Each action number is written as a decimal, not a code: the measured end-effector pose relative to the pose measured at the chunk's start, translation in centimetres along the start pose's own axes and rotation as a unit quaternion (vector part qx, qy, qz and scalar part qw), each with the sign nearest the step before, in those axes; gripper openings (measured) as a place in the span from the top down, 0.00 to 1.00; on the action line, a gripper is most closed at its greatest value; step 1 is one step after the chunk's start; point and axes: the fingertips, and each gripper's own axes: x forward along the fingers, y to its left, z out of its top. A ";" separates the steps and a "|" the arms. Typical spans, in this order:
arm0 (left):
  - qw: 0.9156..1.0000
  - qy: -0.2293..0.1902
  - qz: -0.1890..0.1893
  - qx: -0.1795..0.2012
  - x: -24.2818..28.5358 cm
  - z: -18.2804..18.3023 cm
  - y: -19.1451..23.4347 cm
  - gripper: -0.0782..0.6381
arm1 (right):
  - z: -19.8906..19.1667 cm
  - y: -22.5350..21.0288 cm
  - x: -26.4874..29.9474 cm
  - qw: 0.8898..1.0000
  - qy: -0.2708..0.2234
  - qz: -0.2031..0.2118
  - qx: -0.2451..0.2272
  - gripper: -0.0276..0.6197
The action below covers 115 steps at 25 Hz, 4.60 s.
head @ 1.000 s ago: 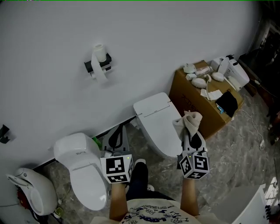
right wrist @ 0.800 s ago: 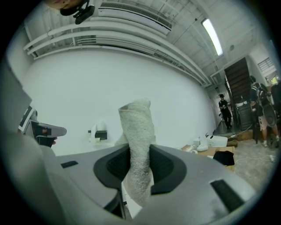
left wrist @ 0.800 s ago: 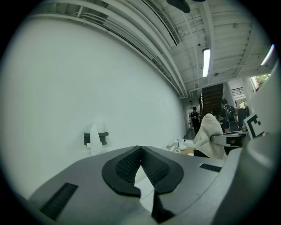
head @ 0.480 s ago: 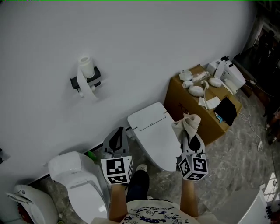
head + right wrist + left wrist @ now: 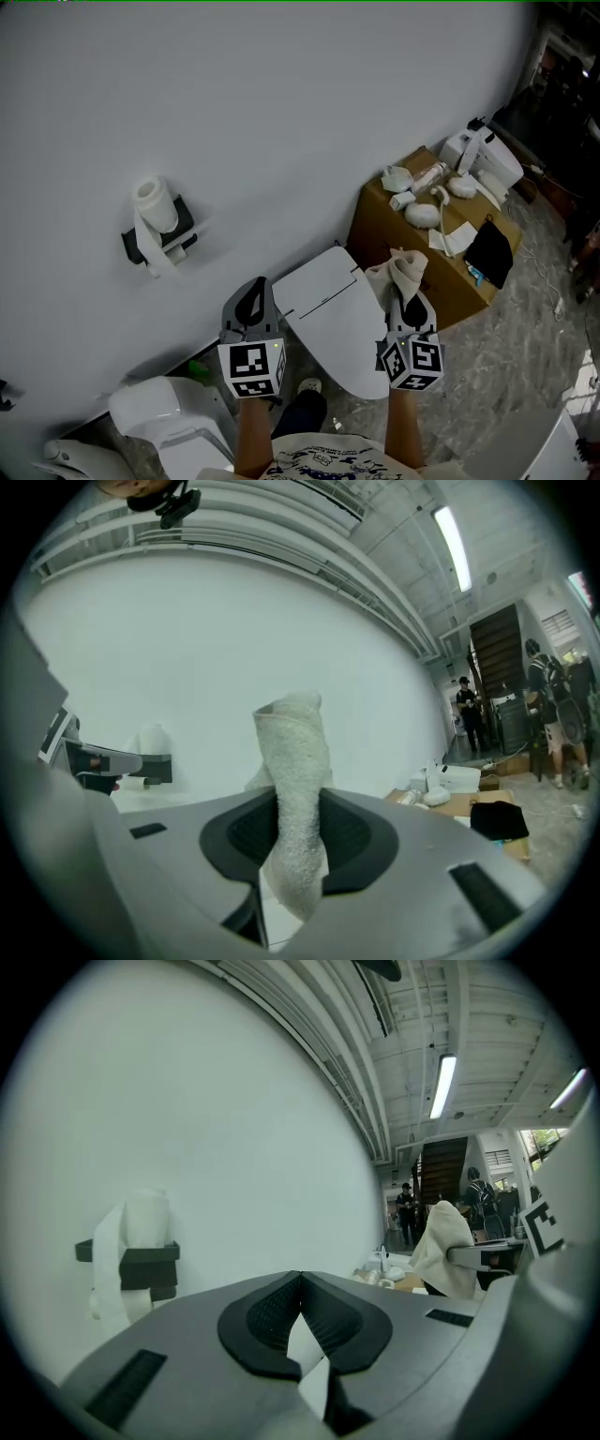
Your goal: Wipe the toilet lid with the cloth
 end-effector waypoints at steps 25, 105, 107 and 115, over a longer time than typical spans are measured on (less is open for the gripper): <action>0.991 0.113 -0.065 0.005 17.0 -9.4 0.6 0.89 | -9.6 -4.9 13.6 0.993 0.109 -0.052 0.003 0.81; 0.949 0.304 -0.080 -0.019 20.1 -40.0 -5.8 0.89 | -58.1 -15.5 27.9 0.860 0.467 0.092 -0.184 0.80; 0.950 0.302 -0.082 -0.018 20.0 -39.8 -6.1 0.89 | -58.2 -15.8 27.1 0.862 0.466 0.088 -0.179 0.80; 0.950 0.295 -0.099 -0.013 19.1 -39.0 -7.6 0.89 | -58.5 -17.6 22.4 0.864 0.476 0.058 -0.157 0.80</action>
